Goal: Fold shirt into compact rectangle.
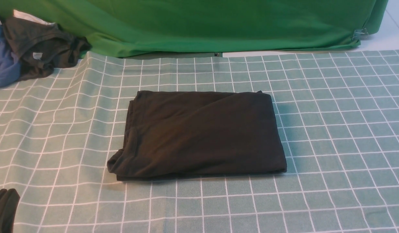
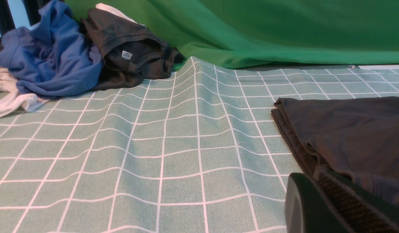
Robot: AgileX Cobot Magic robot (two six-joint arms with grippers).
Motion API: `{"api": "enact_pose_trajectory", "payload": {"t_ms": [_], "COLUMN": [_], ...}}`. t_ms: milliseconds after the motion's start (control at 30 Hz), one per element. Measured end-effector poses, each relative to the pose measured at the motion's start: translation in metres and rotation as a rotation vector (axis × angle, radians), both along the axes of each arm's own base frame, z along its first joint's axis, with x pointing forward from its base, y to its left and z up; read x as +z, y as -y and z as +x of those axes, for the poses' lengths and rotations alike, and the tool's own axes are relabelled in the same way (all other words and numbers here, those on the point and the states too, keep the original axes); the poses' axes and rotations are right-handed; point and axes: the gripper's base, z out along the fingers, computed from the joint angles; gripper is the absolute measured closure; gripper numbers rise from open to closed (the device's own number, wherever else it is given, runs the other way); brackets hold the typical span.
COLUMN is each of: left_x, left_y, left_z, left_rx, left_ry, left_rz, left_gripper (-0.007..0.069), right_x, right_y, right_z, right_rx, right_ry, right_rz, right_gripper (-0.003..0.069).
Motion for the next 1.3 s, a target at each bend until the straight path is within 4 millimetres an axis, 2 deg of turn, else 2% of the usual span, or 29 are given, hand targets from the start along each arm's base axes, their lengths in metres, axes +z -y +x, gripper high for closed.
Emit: {"api": "enact_pose_trajectory", "payload": {"t_ms": [400, 533, 667, 733, 867, 900, 933, 967, 1033, 1133, 1300], "left_x": [0.0, 0.0, 0.0, 0.0, 0.0, 0.0, 0.0, 0.0, 0.0, 0.0, -0.001], "left_y": [0.0, 0.0, 0.0, 0.0, 0.0, 0.0, 0.0, 0.0, 0.0, 0.0, 0.0], "left_z": [0.0, 0.0, 0.0, 0.0, 0.0, 0.0, 0.0, 0.0, 0.0, 0.0, 0.0], "left_rx": [0.0, 0.0, 0.002, 0.001, 0.001, 0.001, 0.001, 0.001, 0.001, 0.001, 0.001], "left_ry": [0.0, -0.001, -0.001, -0.002, -0.003, -0.003, -0.003, -0.003, -0.003, -0.003, -0.005], "left_rz": [0.002, 0.002, 0.002, 0.003, 0.003, 0.003, 0.003, 0.003, 0.003, 0.004, 0.004], "left_gripper": [0.0611, 0.0611, 0.0611, 0.0611, 0.0611, 0.0611, 0.0611, 0.0611, 0.0611, 0.0611, 0.0611], "right_x": [-0.003, -0.017, -0.051, -0.069, -0.118, -0.121, -0.139, -0.147, -0.176, -0.187, -0.189], "right_y": [-0.001, -0.006, -0.011, -0.012, -0.01, -0.01, -0.009, -0.009, -0.008, -0.008, -0.008], "right_z": [0.001, 0.009, 0.025, 0.033, 0.051, 0.052, 0.056, 0.058, 0.063, 0.062, 0.061], "right_rx": [-0.021, -0.09, -0.197, -0.232, -0.31, -0.313, -0.328, -0.333, -0.335, -0.319, -0.313], "right_ry": [-0.021, -0.171, -0.417, -0.499, -0.674, -0.682, -0.733, -0.75, -0.816, -0.861, -0.868], "right_rz": [-0.038, -0.167, -0.311, -0.332, -0.359, -0.359, -0.361, -0.362, -0.352, -0.323, -0.3], "right_gripper": [0.042, 0.042, 0.042, 0.042, 0.042, 0.042, 0.042, 0.042, 0.042, 0.042, 0.042]}}
